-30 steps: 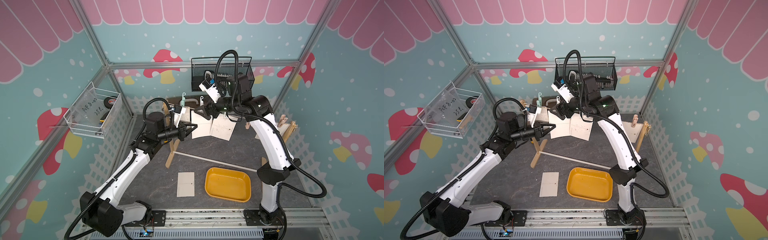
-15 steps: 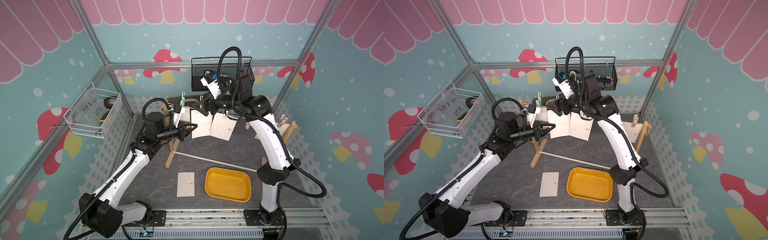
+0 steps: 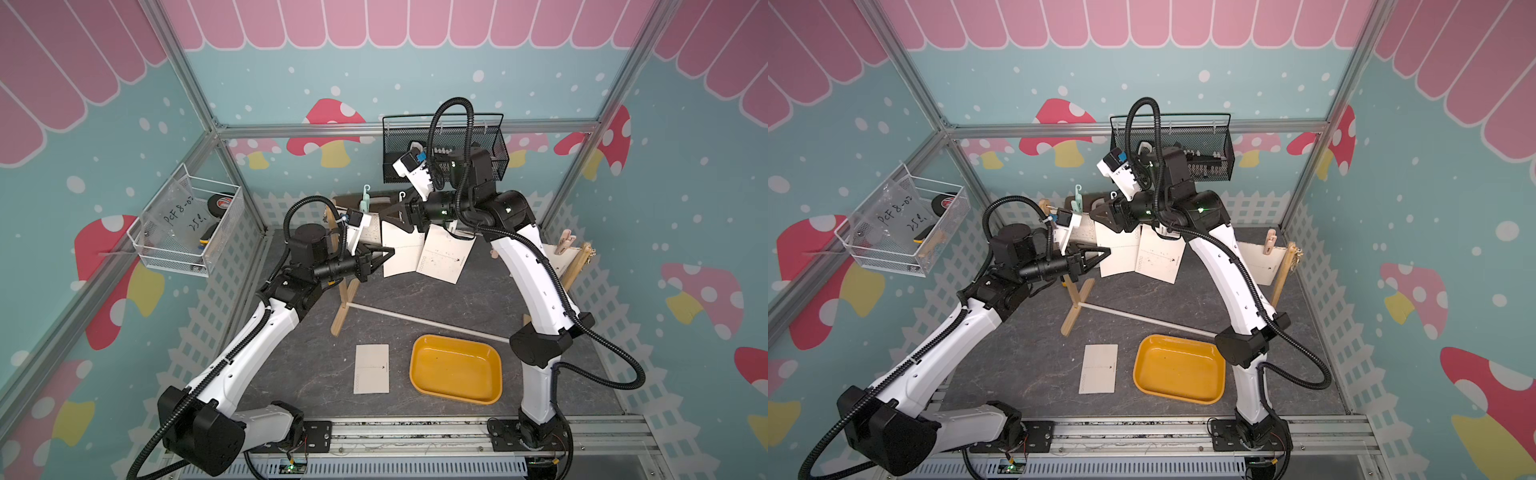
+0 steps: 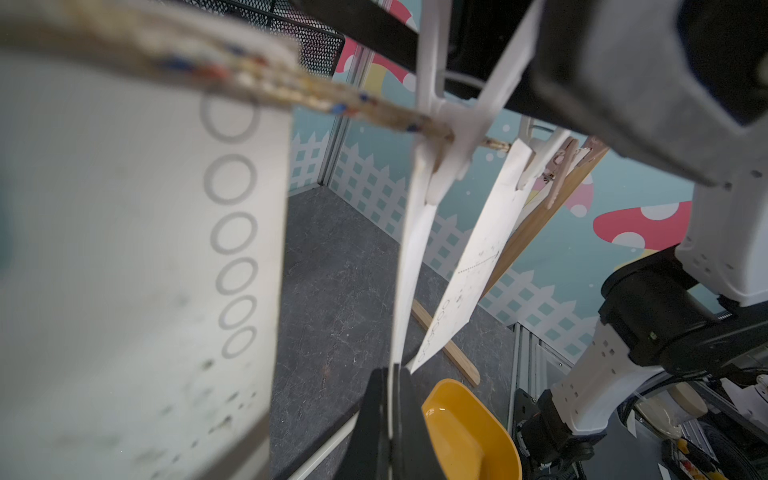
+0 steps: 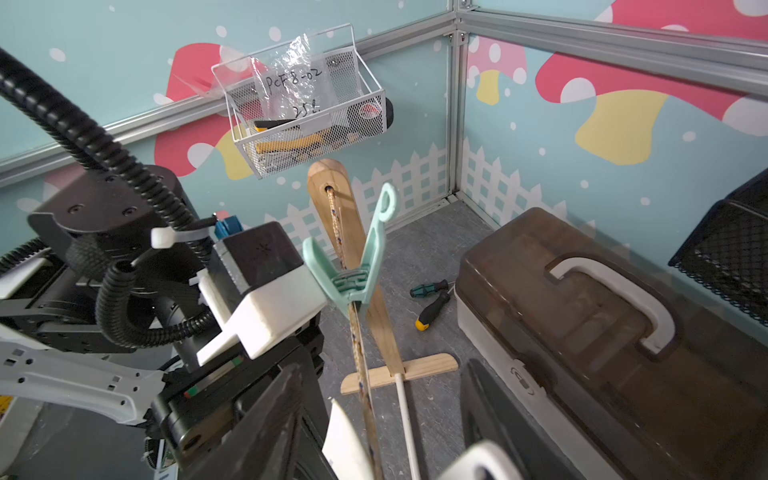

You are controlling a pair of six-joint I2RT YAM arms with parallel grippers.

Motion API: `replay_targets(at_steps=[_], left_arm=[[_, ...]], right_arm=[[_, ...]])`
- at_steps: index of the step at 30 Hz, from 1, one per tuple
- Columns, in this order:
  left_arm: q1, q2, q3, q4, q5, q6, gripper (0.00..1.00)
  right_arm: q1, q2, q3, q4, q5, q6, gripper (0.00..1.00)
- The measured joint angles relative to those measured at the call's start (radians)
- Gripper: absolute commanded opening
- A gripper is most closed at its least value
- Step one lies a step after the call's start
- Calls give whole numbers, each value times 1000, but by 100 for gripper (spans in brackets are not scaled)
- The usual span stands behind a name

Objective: Remove the postcards from the strings
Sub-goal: Remove the clamp from the clothesline.

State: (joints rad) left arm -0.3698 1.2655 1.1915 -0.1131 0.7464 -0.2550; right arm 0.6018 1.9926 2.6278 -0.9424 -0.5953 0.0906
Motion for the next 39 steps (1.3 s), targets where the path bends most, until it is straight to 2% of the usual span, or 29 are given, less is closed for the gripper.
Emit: replay_targets(at_steps=[8, 16, 28, 39], left_arm=[[0, 0, 0, 1, 0, -1, 0], [0, 0, 0, 4, 0, -3, 0], [-4, 0, 0, 6, 4, -4, 0], [-6, 0, 0, 6, 7, -3, 0]], right_arm=[[-7, 0, -3, 4, -16, -45, 38], [-9, 0, -4, 8, -21, -67, 31], [-12, 0, -7, 16, -33, -95, 27], [-12, 0, -7, 23, -42, -112, 18]])
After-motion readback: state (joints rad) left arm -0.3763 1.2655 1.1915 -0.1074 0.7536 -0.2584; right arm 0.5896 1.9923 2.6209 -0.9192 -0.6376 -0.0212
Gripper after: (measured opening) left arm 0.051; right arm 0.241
